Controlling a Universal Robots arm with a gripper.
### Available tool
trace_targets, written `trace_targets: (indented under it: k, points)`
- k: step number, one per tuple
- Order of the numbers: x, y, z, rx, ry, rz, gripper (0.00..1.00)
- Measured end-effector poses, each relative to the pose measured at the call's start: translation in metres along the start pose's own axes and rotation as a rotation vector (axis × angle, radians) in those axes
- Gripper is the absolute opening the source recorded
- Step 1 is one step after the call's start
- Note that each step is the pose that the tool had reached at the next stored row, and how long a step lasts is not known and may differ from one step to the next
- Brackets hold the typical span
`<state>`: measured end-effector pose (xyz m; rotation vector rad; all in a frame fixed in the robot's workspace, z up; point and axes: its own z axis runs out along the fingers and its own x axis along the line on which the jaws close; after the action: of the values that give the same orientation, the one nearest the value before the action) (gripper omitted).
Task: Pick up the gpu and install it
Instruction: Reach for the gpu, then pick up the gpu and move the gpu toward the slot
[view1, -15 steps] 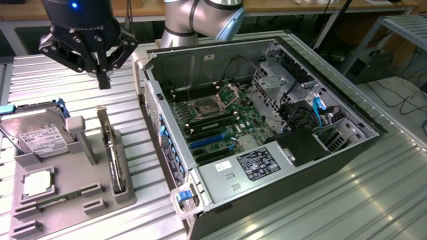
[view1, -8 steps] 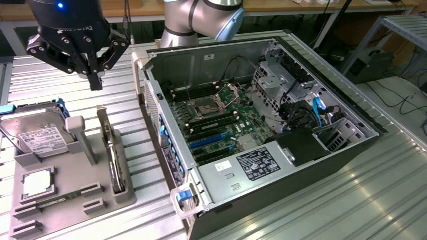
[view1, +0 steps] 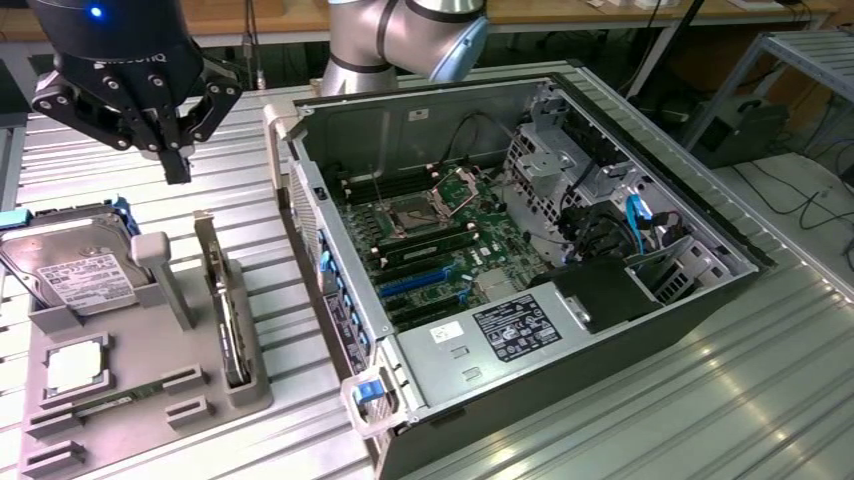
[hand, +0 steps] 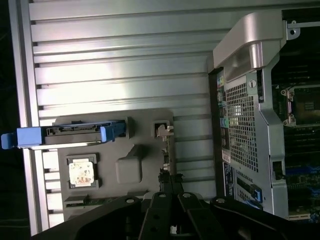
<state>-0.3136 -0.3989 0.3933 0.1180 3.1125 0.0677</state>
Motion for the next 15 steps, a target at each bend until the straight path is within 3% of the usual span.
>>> trace_targets:
  k: [15]
  points:
    - [0.0007,-0.0001,0.0,0.0,0.0,0.0,0.11]
